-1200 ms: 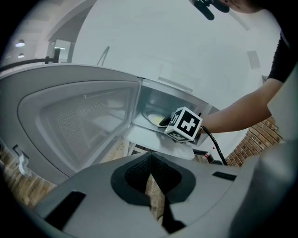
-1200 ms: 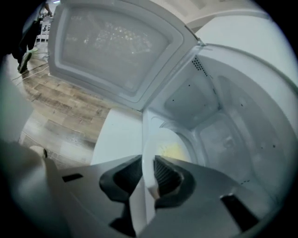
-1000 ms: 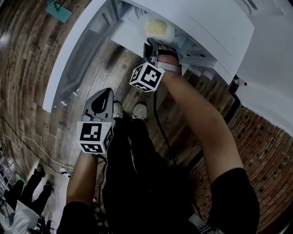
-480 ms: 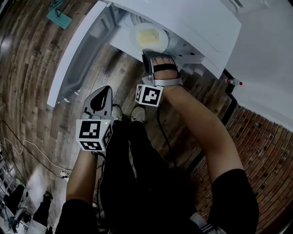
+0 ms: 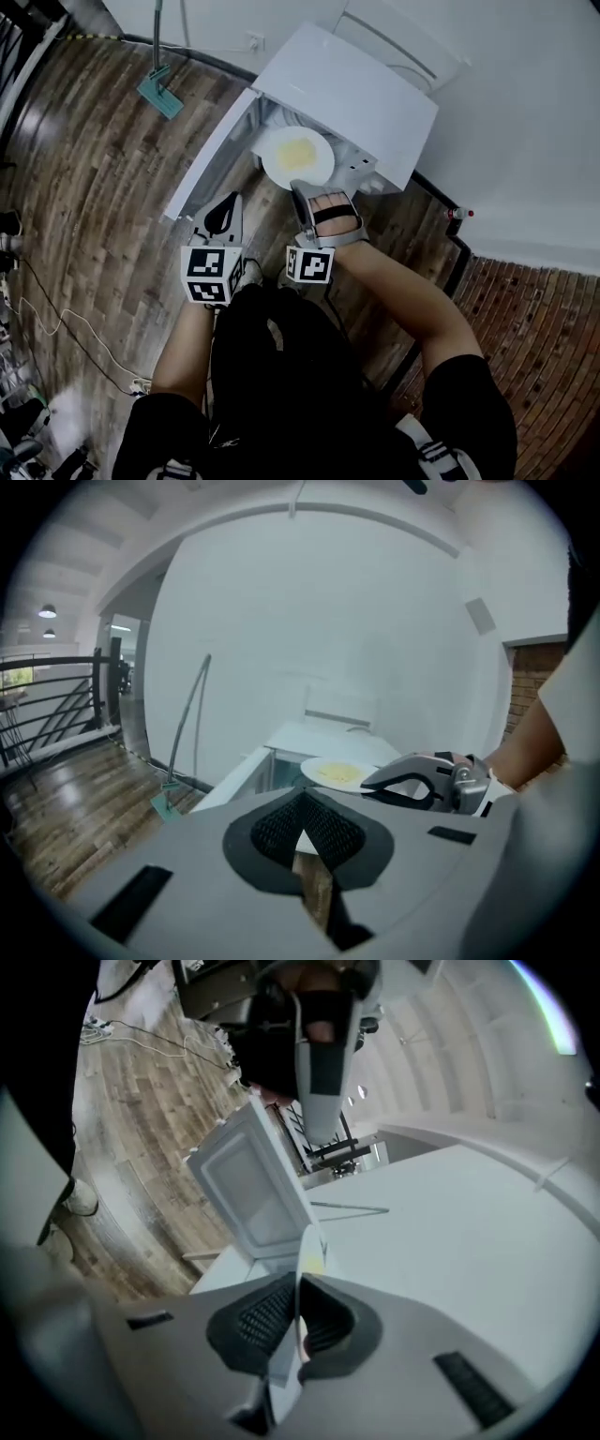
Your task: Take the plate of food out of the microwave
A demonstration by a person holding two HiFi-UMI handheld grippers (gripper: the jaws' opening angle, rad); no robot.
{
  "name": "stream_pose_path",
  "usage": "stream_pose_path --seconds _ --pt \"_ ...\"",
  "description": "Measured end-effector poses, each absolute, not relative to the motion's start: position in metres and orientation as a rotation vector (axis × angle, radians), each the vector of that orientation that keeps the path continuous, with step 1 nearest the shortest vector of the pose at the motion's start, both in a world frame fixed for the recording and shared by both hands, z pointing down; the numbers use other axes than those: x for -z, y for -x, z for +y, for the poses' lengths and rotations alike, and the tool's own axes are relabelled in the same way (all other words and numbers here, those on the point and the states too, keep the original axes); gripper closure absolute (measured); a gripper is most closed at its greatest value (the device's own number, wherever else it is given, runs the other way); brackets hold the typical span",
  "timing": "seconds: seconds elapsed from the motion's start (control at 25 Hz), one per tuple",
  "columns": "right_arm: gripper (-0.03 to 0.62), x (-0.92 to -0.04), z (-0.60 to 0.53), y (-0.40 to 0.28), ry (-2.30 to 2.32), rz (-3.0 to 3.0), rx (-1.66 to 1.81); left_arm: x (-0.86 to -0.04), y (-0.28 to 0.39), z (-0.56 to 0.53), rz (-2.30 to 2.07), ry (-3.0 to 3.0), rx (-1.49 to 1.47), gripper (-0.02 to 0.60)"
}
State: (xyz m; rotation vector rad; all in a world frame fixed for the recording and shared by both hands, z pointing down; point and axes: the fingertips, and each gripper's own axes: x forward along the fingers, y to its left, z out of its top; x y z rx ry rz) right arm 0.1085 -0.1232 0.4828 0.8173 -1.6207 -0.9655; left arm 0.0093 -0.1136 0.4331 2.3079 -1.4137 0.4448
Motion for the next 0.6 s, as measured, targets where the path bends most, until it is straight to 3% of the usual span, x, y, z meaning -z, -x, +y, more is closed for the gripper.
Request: stream_pose_path --seconds 0.2,0.6 --pt "0.569 -0.368 -0.122 -0.115 -0.880 -1.602 1.006 -0.344 0.001 -0.111 -1.402 -2.256 -0.286 0.588" --pt "0.571 -0.155 -0.159 -0.136 -1.079 -1.518 1.063 -0.184 -0.035 -0.127 -1.383 -2.495 -0.277 0.589"
